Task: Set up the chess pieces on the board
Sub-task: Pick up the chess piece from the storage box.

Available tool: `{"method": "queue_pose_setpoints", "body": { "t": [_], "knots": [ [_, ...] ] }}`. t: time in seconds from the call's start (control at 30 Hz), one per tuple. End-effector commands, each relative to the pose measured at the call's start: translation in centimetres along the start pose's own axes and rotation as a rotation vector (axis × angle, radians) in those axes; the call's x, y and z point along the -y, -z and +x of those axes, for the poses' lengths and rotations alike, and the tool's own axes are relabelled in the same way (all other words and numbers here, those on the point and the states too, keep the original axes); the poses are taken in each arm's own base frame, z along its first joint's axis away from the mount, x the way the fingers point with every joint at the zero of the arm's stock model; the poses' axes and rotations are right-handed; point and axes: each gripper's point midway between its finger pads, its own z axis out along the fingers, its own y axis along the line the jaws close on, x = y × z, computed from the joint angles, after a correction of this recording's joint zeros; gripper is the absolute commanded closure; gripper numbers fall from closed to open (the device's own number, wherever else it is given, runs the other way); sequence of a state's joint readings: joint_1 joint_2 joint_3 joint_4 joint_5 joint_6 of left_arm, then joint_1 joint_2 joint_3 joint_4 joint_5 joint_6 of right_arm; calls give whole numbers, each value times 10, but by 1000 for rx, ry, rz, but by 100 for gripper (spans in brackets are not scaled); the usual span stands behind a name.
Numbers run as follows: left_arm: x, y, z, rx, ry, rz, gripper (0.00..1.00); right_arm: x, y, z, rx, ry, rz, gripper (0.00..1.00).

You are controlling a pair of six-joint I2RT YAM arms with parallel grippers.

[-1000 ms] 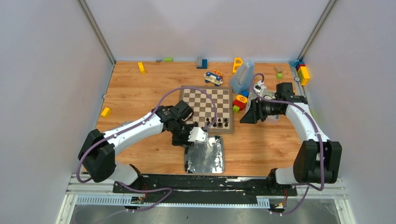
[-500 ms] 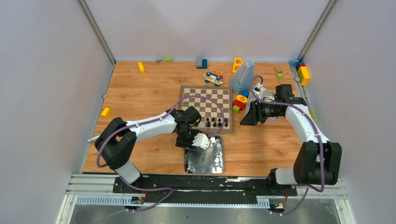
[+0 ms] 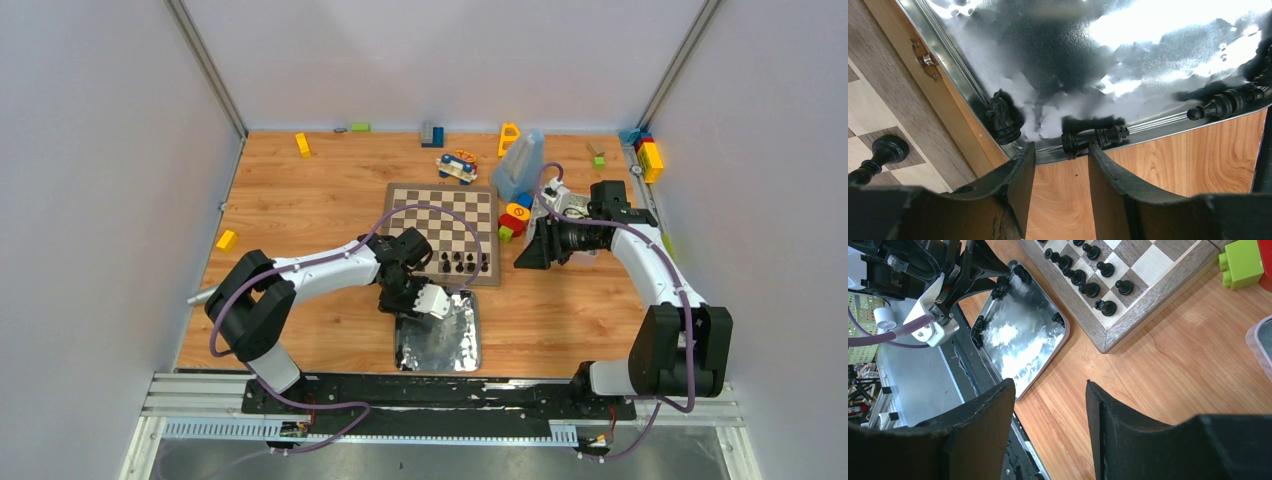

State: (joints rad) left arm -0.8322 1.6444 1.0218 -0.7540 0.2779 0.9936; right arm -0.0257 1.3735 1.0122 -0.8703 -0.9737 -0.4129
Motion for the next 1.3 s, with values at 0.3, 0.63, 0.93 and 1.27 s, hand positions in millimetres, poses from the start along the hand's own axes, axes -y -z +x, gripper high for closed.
{"method": "queue_pose_setpoints", "body": {
  "t": [0.3,0.63,0.93,1.27],
  "knots": [
    [-8,-5,-14,20,-16,-45,53,-4,1,-5,24,64,-8,45],
    [1,-7,-14,25,4,-15,54,-3,0,-4,17,62,-10,45],
    [0,-6,-7,-3,-21,-33,52,-2,-1,-3,11,52,-15,45],
    [-5,-2,-9,-1,-87,-58,51,-1,-2,-2,6,41,-23,46]
  ]
}}
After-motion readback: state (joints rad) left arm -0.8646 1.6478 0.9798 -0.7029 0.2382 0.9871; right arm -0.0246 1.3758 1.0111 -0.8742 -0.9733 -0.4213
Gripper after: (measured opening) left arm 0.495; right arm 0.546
